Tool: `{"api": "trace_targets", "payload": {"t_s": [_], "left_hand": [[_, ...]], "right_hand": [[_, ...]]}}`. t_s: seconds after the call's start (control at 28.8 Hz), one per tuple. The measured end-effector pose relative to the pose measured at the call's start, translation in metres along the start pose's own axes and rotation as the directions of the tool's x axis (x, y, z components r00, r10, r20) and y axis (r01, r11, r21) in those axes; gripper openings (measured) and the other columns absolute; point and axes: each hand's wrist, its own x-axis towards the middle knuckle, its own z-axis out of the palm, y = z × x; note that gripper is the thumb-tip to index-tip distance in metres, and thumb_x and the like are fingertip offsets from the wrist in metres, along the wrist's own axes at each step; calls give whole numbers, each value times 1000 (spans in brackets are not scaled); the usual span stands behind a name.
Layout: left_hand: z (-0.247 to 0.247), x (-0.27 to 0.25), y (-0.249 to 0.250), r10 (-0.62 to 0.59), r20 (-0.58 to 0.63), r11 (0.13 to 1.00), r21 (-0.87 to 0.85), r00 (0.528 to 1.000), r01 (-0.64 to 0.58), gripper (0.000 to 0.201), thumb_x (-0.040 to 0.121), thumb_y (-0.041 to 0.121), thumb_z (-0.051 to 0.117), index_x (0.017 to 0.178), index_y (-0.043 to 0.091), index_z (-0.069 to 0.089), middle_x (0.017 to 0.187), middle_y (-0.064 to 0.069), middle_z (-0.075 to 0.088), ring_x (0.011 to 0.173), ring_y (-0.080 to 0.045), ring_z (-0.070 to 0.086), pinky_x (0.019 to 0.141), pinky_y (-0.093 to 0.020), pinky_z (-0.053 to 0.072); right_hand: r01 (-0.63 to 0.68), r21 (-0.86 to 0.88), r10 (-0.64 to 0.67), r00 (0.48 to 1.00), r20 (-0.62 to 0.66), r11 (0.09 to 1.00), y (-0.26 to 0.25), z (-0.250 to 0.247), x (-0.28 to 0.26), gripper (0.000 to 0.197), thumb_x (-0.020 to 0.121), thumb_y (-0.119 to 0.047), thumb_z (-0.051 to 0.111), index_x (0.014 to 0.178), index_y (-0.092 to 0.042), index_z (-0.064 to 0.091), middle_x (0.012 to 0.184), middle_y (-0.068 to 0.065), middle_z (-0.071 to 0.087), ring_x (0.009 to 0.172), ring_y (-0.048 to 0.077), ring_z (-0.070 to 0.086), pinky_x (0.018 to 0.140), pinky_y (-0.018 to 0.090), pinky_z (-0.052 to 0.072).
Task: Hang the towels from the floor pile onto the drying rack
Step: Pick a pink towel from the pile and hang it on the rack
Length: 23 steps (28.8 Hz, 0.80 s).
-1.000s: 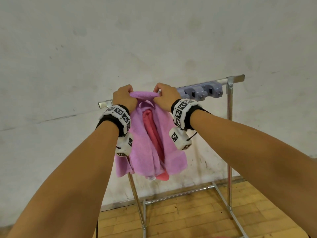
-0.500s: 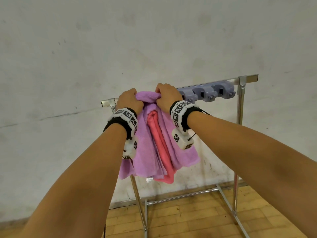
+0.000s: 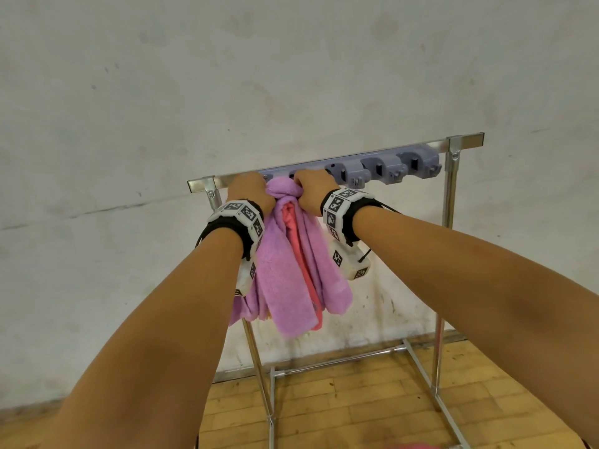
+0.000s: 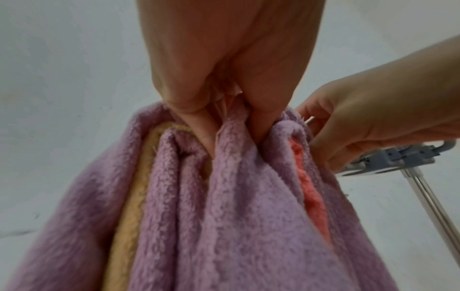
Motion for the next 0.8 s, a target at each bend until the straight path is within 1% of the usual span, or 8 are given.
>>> {"api": "trace_targets", "payload": {"t_s": [0.14, 0.24, 0.31, 0.42, 0.52, 0.62, 0.69, 0.8], "left_hand": [[11, 3, -9, -45, 0, 999, -7, 999, 45, 32, 92, 35, 50, 75, 11, 64, 77, -9, 60, 75, -30, 61, 57, -26, 42], [16, 0, -8, -43, 18, 998, 35, 999, 42, 38, 91, 40, 49, 75, 11, 67, 78, -9, 66, 72, -27, 64, 65, -35, 56], [17, -5, -8, -33, 40, 998, 49, 999, 31, 40, 94, 39, 49, 83, 6, 70, 84, -12, 68, 81, -31, 67, 72, -37, 56], [27, -11, -19, -38, 81, 996, -71, 996, 44, 34, 98, 36, 49, 113, 8, 63, 104, -14, 65, 97, -34, 60, 76, -33, 42], [43, -18, -34, -26, 72, 993, -116, 997, 34, 49, 90, 35, 56, 135, 18, 45, 110, -19, 61, 93, -35, 57, 75, -35, 45], [55, -26, -37, -21, 28, 984, -178, 999, 25, 56, 89, 34, 58, 140, 22, 39, 116, -21, 58, 108, -40, 55, 87, -42, 50], [58, -27, -36, -22, 4, 980, -198, 1000, 23, 54, 89, 37, 57, 139, 23, 41, 118, -17, 59, 111, -38, 56, 93, -44, 51], [59, -24, -38, -20, 11, 977, -212, 1000, 22, 55, 87, 41, 58, 138, 27, 41, 118, -15, 61, 108, -37, 59, 92, -45, 53]], "right_hand": [[-32, 199, 20, 998, 60, 980, -3, 14, -10, 42, 90, -14, 59, 125, 0, 40, 103, 18, 61, 94, 34, 61, 74, 39, 50], [-39, 329, 20, 998, 59, 943, -2, 27, -13, 65, 77, -21, 76, 123, 2, 36, 103, 14, 57, 90, 28, 60, 73, 40, 54], [-49, 384, 41, 999, 30, 922, -3, 35, -14, 74, 71, -26, 81, 123, 0, 35, 112, 17, 55, 95, 30, 60, 72, 39, 52], [-52, 471, 91, 994, -60, 880, -6, 47, -16, 65, 79, -25, 72, 127, -1, 35, 116, 20, 54, 99, 32, 59, 73, 35, 48], [-25, 538, 116, 984, -136, 843, -7, 61, -21, 72, 79, -25, 73, 136, -5, 33, 125, 19, 49, 109, 32, 55, 88, 39, 50], [-12, 576, 97, 988, -118, 817, -5, 70, -25, 97, 72, -25, 79, 148, -9, 21, 135, 18, 39, 123, 31, 45, 101, 41, 46], [-13, 573, 84, 992, -97, 820, -3, 74, -25, 107, 69, -27, 81, 152, -11, 13, 139, 18, 34, 129, 32, 40, 105, 43, 43], [-4, 548, 93, 986, -135, 837, -1, 77, -25, 104, 71, -29, 79, 152, -11, 16, 139, 17, 36, 127, 31, 42, 105, 42, 44]]}}
